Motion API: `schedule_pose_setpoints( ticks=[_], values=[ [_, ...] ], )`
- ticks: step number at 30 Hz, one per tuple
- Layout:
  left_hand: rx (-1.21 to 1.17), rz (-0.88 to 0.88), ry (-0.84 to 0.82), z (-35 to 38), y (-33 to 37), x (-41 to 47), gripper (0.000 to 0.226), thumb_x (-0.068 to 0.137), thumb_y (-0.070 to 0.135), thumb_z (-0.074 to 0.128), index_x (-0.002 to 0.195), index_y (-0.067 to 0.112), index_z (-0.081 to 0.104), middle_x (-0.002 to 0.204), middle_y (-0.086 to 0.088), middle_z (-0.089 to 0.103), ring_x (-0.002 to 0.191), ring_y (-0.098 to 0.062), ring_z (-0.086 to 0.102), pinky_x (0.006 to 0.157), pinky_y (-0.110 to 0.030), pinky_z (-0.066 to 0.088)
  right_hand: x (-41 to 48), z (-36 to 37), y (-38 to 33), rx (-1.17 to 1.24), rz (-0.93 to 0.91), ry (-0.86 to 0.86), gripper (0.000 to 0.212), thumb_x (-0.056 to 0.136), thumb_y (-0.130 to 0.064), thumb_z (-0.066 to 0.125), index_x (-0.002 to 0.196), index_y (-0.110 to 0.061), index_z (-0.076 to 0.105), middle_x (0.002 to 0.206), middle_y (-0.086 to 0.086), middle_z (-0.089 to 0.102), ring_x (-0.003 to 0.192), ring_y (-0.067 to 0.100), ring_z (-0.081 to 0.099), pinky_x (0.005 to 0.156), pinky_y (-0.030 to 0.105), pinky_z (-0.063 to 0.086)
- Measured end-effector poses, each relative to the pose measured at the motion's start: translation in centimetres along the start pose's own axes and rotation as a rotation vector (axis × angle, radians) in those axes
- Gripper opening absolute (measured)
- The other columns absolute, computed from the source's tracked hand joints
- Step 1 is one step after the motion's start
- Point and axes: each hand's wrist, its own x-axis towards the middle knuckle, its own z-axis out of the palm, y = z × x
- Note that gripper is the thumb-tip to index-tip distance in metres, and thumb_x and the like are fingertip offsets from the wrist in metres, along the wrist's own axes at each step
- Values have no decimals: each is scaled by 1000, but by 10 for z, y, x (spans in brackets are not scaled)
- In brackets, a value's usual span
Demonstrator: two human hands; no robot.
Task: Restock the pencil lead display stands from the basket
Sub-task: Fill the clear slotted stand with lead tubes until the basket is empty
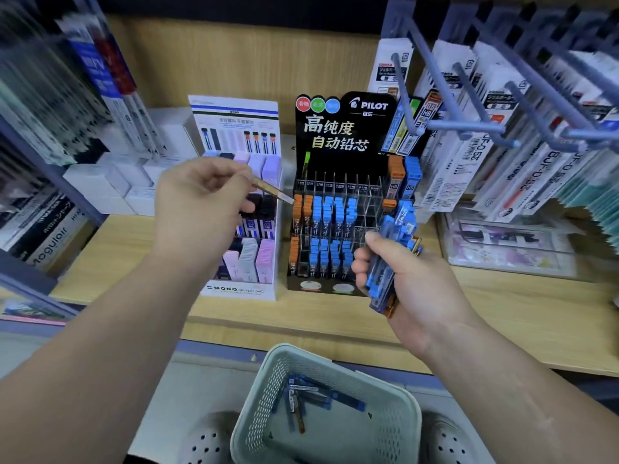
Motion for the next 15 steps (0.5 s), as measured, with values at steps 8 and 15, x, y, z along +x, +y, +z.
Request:
schedule_pose_setpoints(
  ticks=[8,15],
  values=[
    [427,292,-242,15,-8,-2,18,93,15,67,87,32,71,67,21,64,58,-9,62,59,-21,48,1,-16,-3,-46,-9,-26,3,94,-10,66,96,-9,68,75,7,69,66,15,65,65,31,53],
    [565,426,-289,28,-17,6,11,94,16,67,96,22,75,58,22,55,57,-8,54,58,-16,39,4,-26,-6,-66,4,-48,7,93,-12,69,98,-7,69,77,8,71,66,18,66,66,32,53]
  ],
)
